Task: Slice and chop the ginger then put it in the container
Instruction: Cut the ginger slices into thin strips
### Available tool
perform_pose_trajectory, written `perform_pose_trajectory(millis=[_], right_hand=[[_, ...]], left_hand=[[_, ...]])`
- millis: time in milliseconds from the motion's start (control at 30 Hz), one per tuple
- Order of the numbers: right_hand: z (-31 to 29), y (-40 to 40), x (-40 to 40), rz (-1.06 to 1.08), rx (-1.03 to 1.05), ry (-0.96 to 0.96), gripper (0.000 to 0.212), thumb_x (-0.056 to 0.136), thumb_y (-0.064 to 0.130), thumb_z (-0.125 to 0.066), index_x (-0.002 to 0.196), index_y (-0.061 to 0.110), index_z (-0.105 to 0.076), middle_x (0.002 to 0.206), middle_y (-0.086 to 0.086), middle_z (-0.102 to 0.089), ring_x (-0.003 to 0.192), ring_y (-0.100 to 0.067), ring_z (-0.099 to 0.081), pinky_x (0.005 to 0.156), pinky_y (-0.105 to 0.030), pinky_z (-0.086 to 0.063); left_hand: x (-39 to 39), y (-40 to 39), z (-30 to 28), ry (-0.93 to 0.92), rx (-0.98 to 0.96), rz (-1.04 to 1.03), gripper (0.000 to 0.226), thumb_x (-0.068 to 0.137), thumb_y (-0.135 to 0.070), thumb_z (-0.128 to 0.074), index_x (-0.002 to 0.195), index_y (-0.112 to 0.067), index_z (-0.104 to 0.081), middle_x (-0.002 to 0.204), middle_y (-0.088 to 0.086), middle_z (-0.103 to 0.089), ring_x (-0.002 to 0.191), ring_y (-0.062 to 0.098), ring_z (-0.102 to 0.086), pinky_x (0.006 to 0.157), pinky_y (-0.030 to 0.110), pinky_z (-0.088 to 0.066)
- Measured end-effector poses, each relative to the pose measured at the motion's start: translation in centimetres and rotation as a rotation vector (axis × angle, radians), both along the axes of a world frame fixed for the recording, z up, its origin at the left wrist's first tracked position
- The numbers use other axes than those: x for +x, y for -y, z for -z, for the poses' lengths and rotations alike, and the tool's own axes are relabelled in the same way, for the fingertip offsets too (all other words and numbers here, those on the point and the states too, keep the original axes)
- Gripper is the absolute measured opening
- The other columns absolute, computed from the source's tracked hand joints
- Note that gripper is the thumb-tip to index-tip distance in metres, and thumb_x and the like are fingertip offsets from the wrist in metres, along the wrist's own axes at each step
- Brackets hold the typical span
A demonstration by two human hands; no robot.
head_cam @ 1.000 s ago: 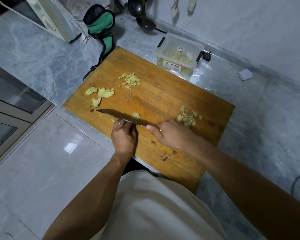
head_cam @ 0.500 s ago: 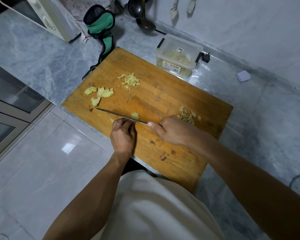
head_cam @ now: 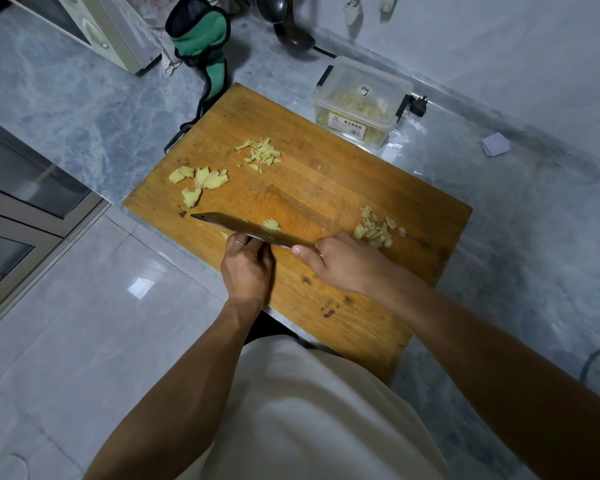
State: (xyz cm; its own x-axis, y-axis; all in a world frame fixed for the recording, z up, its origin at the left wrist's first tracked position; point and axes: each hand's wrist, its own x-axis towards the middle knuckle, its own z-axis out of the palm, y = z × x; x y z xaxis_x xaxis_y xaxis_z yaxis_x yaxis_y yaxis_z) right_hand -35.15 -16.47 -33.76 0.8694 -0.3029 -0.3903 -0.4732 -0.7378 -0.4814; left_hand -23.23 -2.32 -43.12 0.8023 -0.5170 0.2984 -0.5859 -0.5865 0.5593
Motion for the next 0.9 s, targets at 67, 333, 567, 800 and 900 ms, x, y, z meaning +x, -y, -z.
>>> perform_pose_trajectory(millis=[67, 333, 567, 800, 900], right_hand=[[0.2, 0.0, -0.1, -0.006, 0.01, 0.005, 0.072, 0.104, 0.061, -0.027, 0.08, 0.003, -0.062, 0.074, -0.014, -0.059, 0.068, -0.03, -0.059, 0.065, -0.04, -0.053], [-0.9, 0.7, 0.0, -0.008, 0.05, 0.006, 0.069, 0.103, 0.062, -0.028, 0.065, 0.008, -0.049, 0.065, -0.009, -0.051, 0.058, -0.025, -0.053, 0.062, -0.04, -0.05], [-0.4, 0.8, 0.2, -0.027, 0.035, -0.012, 0.064, 0.104, 0.06, -0.029, 0.062, 0.013, -0.044, 0.064, -0.006, -0.046, 0.054, -0.02, -0.046, 0.053, -0.03, -0.034], [0.3, 0.6, 0.6, 0.005, 0.06, 0.011, 0.068, 0.103, 0.062, -0.029, 0.065, 0.009, -0.05, 0.067, -0.011, -0.056, 0.059, -0.026, -0.055, 0.059, -0.037, -0.051], [0.4, 0.1, 0.2, -0.007, 0.034, 0.025, 0.069, 0.103, 0.061, -0.028, 0.071, 0.007, -0.058, 0.069, -0.012, -0.06, 0.063, -0.029, -0.061, 0.065, -0.045, -0.057]], left_hand=[[0.0, 0.0, 0.0, -0.013, -0.003, -0.002, 0.019, 0.081, -0.003, -0.061, 0.09, -0.006, -0.077, 0.086, 0.013, -0.069, 0.084, 0.037, -0.063, 0.057, 0.037, -0.052], [-0.1, 0.1, 0.3, 0.001, -0.024, -0.024, 0.018, 0.084, -0.007, -0.063, 0.094, -0.01, -0.078, 0.09, 0.009, -0.071, 0.09, 0.022, -0.054, 0.061, 0.029, -0.048], [-0.1, 0.1, 0.3, 0.009, -0.003, -0.009, 0.019, 0.08, 0.001, -0.071, 0.094, -0.01, -0.078, 0.091, 0.008, -0.071, 0.088, 0.027, -0.059, 0.06, 0.03, -0.049], [0.1, 0.2, 0.3, 0.027, -0.025, 0.008, 0.019, 0.082, -0.003, -0.065, 0.094, -0.009, -0.077, 0.088, 0.009, -0.07, 0.089, 0.021, -0.052, 0.061, 0.028, -0.047], [0.0, 0.0, 0.0, 0.024, -0.023, 0.0, 0.021, 0.081, -0.006, -0.058, 0.089, -0.006, -0.077, 0.082, 0.011, -0.068, 0.085, 0.031, -0.06, 0.058, 0.03, -0.049]])
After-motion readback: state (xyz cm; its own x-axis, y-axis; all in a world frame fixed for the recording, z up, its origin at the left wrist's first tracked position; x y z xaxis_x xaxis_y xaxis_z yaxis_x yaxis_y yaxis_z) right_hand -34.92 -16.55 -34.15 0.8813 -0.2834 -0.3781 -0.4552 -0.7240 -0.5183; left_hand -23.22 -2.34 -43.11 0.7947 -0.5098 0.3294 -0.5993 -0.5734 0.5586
